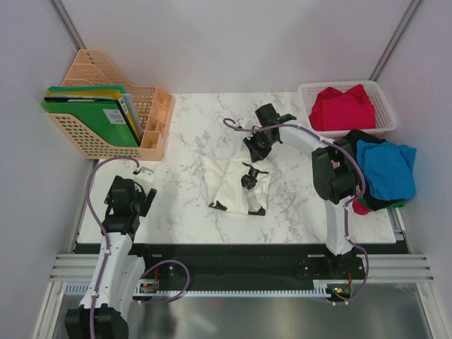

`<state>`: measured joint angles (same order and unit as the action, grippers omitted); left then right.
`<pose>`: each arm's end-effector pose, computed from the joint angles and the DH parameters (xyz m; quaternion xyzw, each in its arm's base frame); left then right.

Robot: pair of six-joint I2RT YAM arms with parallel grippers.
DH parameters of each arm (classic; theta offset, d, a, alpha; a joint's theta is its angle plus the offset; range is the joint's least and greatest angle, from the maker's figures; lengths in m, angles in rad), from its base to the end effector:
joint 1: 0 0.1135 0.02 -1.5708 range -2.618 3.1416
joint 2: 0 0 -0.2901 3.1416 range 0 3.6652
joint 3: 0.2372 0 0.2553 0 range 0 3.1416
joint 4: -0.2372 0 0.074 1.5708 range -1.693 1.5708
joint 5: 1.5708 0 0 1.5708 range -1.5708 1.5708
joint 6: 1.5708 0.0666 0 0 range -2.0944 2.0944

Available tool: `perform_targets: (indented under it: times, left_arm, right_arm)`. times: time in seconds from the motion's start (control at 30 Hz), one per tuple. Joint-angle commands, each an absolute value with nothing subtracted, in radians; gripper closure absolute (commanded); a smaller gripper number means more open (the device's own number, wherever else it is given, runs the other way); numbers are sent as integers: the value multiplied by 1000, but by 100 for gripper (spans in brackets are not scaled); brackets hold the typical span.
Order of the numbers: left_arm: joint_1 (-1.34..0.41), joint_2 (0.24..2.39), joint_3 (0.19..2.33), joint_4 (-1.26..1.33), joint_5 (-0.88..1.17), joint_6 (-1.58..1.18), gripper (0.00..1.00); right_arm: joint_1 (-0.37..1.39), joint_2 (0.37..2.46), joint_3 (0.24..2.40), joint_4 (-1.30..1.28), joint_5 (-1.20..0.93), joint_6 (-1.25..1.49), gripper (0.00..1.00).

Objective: Fold and stack the t-shirts
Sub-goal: Smooth out wrinkles on the folded tshirt

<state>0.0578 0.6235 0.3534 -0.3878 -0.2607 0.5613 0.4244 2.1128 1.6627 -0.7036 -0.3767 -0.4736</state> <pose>0.1479 0.0258 0.1899 0.1662 0.8762 0.2443 0.3807 0.4221 0.2176 0.1838 -0.4521 0.8490 0.1781 0.2078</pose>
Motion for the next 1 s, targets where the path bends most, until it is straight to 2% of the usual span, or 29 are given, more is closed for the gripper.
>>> perform_targets:
  times: [0.0,0.43,0.6,0.97]
  left_arm:
    - [61,629,351,-357,-272,543,0]
    - [63,626,351,-356,-270,543,0]
    - [61,618,351,-354,-268,543,0]
    - [63,598,350,-356,-261,545,0]
  right_arm:
    - [437,2102,1654,-701,-382,-498,100]
    - [538,1835,1565,-661,-333,-514,100]
    - [590,1792,1549,-673,-327,-503,100]
    - [807,1667,1450,-698,-276,-465,100]
